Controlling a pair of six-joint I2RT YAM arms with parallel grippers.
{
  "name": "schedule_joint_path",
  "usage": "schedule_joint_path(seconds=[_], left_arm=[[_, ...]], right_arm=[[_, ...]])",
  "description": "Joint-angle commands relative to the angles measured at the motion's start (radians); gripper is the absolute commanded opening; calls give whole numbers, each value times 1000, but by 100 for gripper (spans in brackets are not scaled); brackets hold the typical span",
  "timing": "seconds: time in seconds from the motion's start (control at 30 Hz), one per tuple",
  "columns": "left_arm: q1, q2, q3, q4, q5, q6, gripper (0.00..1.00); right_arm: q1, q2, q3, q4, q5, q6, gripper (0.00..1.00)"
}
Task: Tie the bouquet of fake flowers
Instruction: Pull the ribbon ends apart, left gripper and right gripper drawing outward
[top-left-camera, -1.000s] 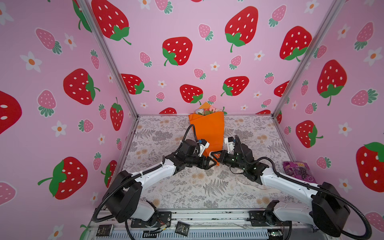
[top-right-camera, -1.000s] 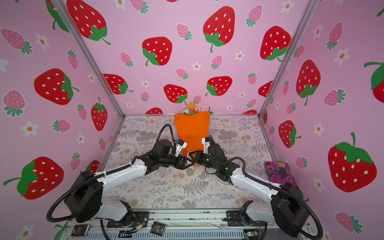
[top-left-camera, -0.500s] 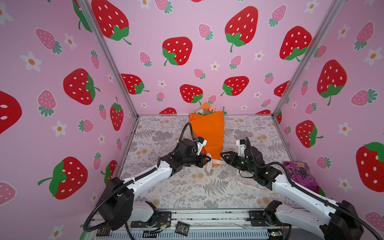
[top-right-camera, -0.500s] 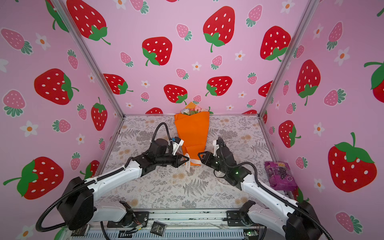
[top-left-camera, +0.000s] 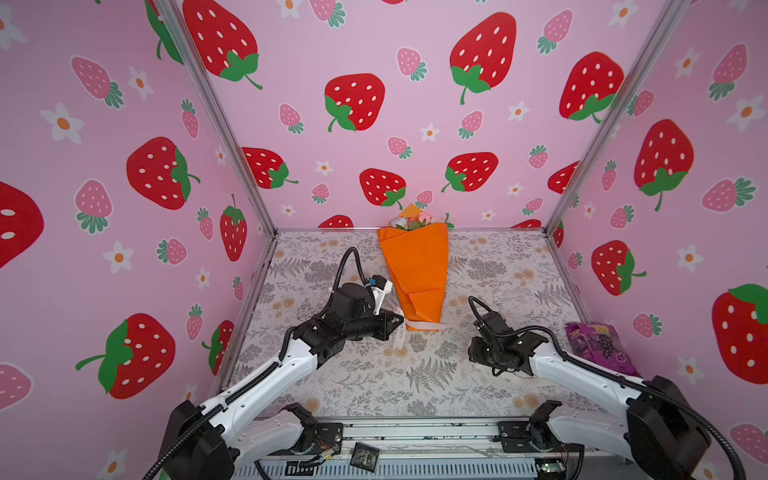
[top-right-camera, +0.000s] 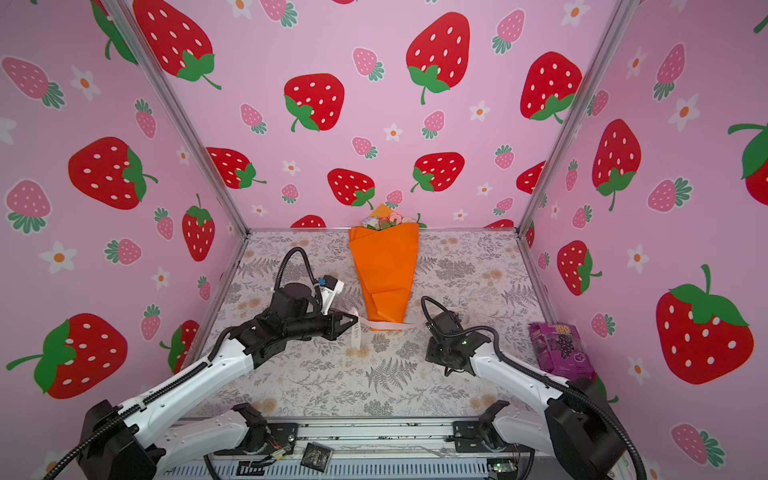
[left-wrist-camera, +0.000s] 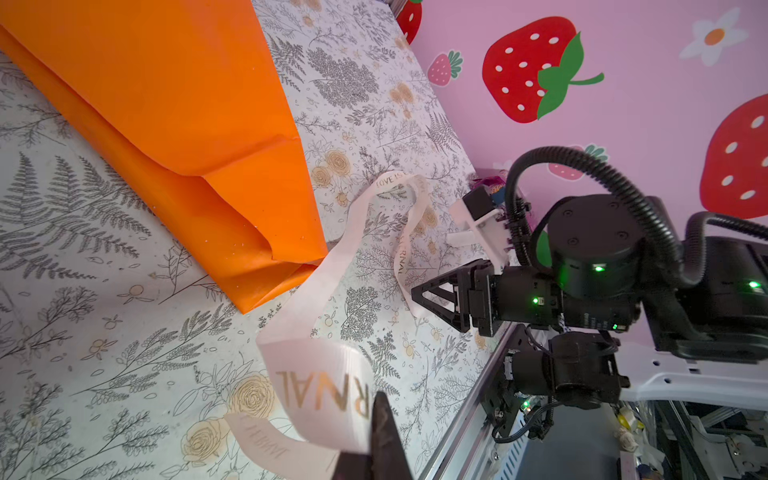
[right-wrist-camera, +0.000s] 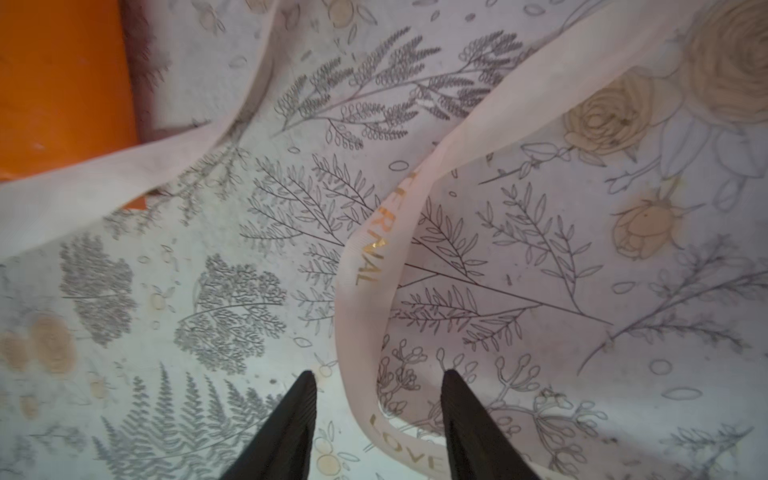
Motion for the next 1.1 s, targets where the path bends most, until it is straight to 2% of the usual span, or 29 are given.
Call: schedule_joint_path(seconds=[0.0, 0.1, 0.17, 0.27, 0.33, 0.43, 0.6, 0.67, 0.77, 0.87, 1.0, 1.07], left_arm=[[9, -11, 12, -47, -5, 9, 0], [11, -23, 17, -63, -9, 7, 0], [14, -41, 27, -87, -21, 8, 0], [24, -89, 47, -153, -78, 9, 0], [42, -131, 71, -228, -154, 1, 0], [93, -209, 100, -344, -256, -17, 0], [192, -365, 155, -544, -449, -12, 0], [217, -418, 172, -614, -538, -14, 0], [244, -444, 206, -717, -684, -7, 0], [276, -430, 237, -794, -789, -24, 0], [375, -421, 285, -858, -877, -17, 0], [455, -432, 311, -870, -899, 24, 0]], right_arm=[[-3, 48, 22, -2, -18, -92, 56], [-3, 96, 23, -17, -24, -91, 55], [-4, 96, 15, -39, -10, -72, 49], [-8, 47, 13, -81, 77, -52, 24], [-32, -1, 27, -117, 137, -56, 10], [-105, -62, 64, -156, 204, -91, 2], [-213, -121, 159, -203, 299, -200, 1], [-217, -128, 203, -199, 340, -261, 3], [-217, -113, 269, -157, 342, -358, 5], [-218, -59, 312, -60, 157, -483, 8], [-210, 86, 356, -54, -79, -516, 11], [-204, 153, 380, -132, -6, -467, 18]])
